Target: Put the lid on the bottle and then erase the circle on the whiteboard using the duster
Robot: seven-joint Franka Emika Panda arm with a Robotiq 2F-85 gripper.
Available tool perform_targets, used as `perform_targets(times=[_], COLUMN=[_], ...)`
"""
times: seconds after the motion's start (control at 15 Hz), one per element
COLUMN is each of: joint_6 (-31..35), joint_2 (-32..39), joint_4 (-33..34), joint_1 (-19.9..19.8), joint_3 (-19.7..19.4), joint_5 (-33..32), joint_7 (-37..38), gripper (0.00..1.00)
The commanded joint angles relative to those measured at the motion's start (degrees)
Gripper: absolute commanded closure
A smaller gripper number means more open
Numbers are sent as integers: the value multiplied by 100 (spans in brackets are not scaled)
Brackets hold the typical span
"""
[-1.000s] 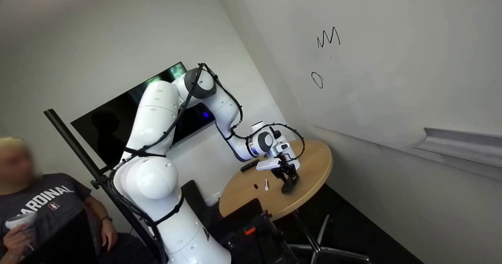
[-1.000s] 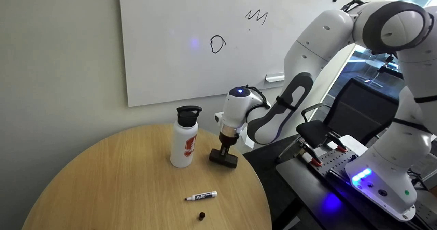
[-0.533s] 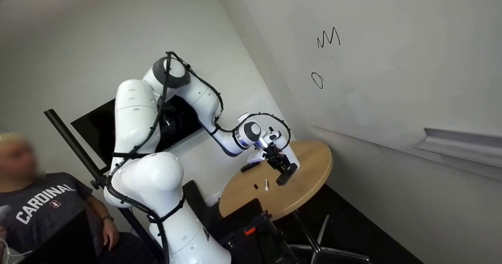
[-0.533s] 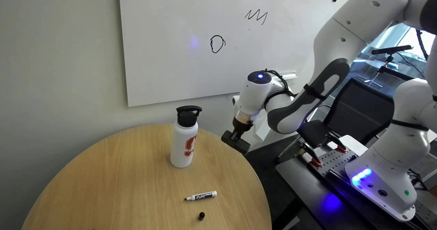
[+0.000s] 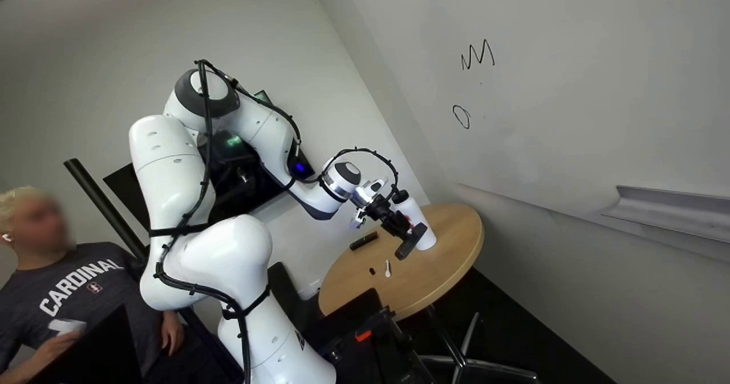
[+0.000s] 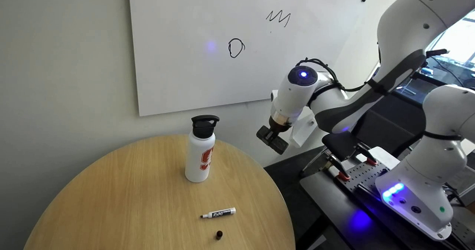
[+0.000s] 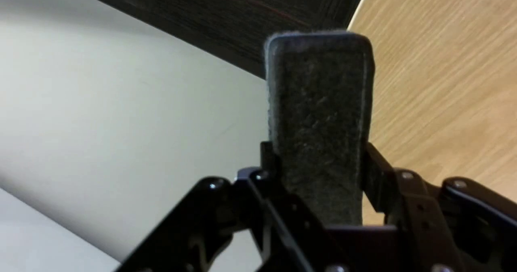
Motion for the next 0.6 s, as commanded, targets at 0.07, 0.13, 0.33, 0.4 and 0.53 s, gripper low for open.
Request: perform_targets(times=[0.07, 0.13, 0.33, 0.4, 0.53], joint_6=[-219, -70, 79, 30, -108], joint_2=[-96, -9, -216, -299, -526], joint_4=[36, 128, 302, 370, 508], joint_1=[-566, -588, -812, -912, -1138], joint_3=[631, 593, 501, 508, 569], joint_5=[-280, -250, -776, -1021, -1611], joint_7=[190, 389, 1513, 1872, 2622], gripper=[48, 73, 73, 73, 73])
